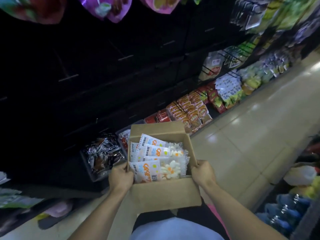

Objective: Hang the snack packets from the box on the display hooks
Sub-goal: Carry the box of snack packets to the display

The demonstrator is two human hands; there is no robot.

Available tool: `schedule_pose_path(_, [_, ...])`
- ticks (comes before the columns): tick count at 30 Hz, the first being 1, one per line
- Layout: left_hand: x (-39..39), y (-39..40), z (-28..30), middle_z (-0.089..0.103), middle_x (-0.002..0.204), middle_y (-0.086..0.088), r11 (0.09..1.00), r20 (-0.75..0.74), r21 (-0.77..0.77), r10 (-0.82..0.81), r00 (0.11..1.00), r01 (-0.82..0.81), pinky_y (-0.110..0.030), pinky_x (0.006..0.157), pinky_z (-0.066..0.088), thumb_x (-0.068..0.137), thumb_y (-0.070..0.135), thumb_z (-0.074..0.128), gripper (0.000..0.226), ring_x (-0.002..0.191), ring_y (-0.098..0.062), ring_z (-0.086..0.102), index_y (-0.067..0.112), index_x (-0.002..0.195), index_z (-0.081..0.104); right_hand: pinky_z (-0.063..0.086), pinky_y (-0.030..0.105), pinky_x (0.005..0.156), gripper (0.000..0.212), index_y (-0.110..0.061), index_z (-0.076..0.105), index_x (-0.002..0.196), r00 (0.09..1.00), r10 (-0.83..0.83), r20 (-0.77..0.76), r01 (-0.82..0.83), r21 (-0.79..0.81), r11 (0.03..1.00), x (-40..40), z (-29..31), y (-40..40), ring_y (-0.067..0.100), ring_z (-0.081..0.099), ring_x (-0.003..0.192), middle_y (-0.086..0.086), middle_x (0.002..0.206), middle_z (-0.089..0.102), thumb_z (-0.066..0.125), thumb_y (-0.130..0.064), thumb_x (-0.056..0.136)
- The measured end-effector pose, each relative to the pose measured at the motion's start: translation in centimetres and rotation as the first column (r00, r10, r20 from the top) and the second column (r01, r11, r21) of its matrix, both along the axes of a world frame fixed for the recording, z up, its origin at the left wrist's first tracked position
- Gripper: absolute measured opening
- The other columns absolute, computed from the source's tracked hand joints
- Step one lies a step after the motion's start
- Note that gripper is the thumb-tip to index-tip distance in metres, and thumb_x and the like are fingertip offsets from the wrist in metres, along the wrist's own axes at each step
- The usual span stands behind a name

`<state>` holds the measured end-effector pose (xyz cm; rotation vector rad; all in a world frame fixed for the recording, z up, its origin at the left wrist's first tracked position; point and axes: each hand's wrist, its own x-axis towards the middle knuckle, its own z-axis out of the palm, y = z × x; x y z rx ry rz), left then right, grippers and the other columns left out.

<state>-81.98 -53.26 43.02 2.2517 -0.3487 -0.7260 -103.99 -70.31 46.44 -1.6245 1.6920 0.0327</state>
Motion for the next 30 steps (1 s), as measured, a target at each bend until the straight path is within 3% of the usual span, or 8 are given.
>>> schedule_pose_path(7, [-2.0,-1.9,-1.9,0.082,0.095,-0.016,0.971,0.021,0.088,0.223,0.975,-0.224,-0.028,0.06,0.041,0.093,0.008,0.07,0.017,0.081,-0.031,0.075,0.013,0.101,0.085,0.057,0.038,0.07,0.019,-0.007,0.078,0.08,0.965,0.261,0.014,-0.261,0.053,0.964,2.7,-2.8,-7.3,0.035,0.073,0.083,0.013,0.078,0.077,0.059,-0.006,0.082])
schedule_pose_path(11, [-5.1,-5.1,-3.6,0.082,0.089,-0.015,0.929,-0.016,0.128,0.353,0.935,-0.349,-0.026,0.055,0.05,0.094,0.002,0.068,0.02,0.067,-0.014,0.068,0.009,0.102,0.085,0.051,0.034,0.065,0.023,-0.008,0.081,0.087,0.904,0.428,0.015,-0.427,0.108,0.898,3.2,-5.6,-12.6,0.035,0.073,0.084,0.015,0.086,0.078,0.058,-0.004,0.086])
schedule_pose_path(16, [-10.5,-10.5,-5.0,0.081,0.095,-0.02,0.844,-0.005,0.217,0.503,0.864,-0.49,-0.005,0.047,0.036,0.09,-0.009,0.06,0.034,0.086,-0.035,0.075,0.013,0.097,0.084,0.052,0.035,0.07,0.025,-0.015,0.073,0.073,0.821,0.57,-0.037,-0.556,0.177,0.812,1.9,-8.9,-18.6,0.038,0.07,0.086,0.018,0.088,0.077,0.057,-0.002,0.087])
schedule_pose_path(18, [-11.7,-12.1,-6.1,0.081,0.096,-0.02,0.829,-0.032,0.259,0.52,0.854,-0.495,-0.008,0.049,0.038,0.09,-0.01,0.057,0.038,0.089,-0.037,0.075,0.022,0.091,0.079,0.055,0.037,0.074,0.026,-0.019,0.067,0.067,0.791,0.608,-0.069,-0.585,0.208,0.784,1.4,-10.1,-20.4,0.04,0.071,0.09,0.018,0.089,0.077,0.058,-0.004,0.085])
schedule_pose_path(21, [-12.9,-13.2,-9.7,0.079,0.113,-0.023,0.784,-0.102,0.358,0.573,0.813,-0.507,-0.029,0.076,0.052,0.095,-0.001,0.056,0.043,0.108,-0.039,0.073,0.012,0.133,0.071,0.057,0.037,0.077,0.024,-0.021,0.065,0.066,0.757,0.644,-0.111,-0.604,0.255,0.755,0.8,-12.9,-22.2,0.038,0.072,0.092,0.014,0.09,0.078,0.058,-0.009,0.086])
schedule_pose_path(22, [-13.1,-13.1,-11.2,0.078,0.116,-0.024,0.78,-0.122,0.383,0.574,0.809,-0.495,-0.033,0.083,0.054,0.095,-0.001,0.055,0.044,0.112,-0.04,0.072,0.009,0.135,0.07,0.057,0.036,0.079,0.024,-0.022,0.064,0.065,0.745,0.656,-0.122,-0.611,0.271,0.744,0.6,-14.0,-22.3,0.036,0.072,0.093,0.012,0.091,0.078,0.058,-0.013,0.086])
schedule_pose_path(26, [-14.1,-12.9,-17.4,0.08,0.11,-0.019,0.812,-0.207,0.44,0.507,0.837,-0.384,-0.03,0.078,0.051,0.089,-0.001,0.057,0.028,0.107,-0.038,0.074,0.013,0.096,0.08,0.047,0.025,0.075,0.02,-0.028,0.059,0.063,0.726,0.66,-0.195,-0.589,0.318,0.743,-0.6,-18.9,-22.5,0.029,0.072,0.097,0.006,0.096,0.078,0.058,-0.024,0.082])
schedule_pose_path(30, [-14.6,-13.1,-22.8,0.08,0.112,-0.018,0.824,-0.212,0.472,0.452,0.866,-0.314,-0.035,0.083,0.055,0.094,0.009,0.057,0.026,0.11,-0.038,0.073,0.009,0.108,0.08,0.046,0.025,0.081,0.013,-0.03,0.065,0.083,0.76,0.613,-0.214,-0.538,0.321,0.779,-1.6,-24.4,-22.0,0.03,0.069,0.106,0.014,0.112,0.074,0.061,-0.02,0.09])
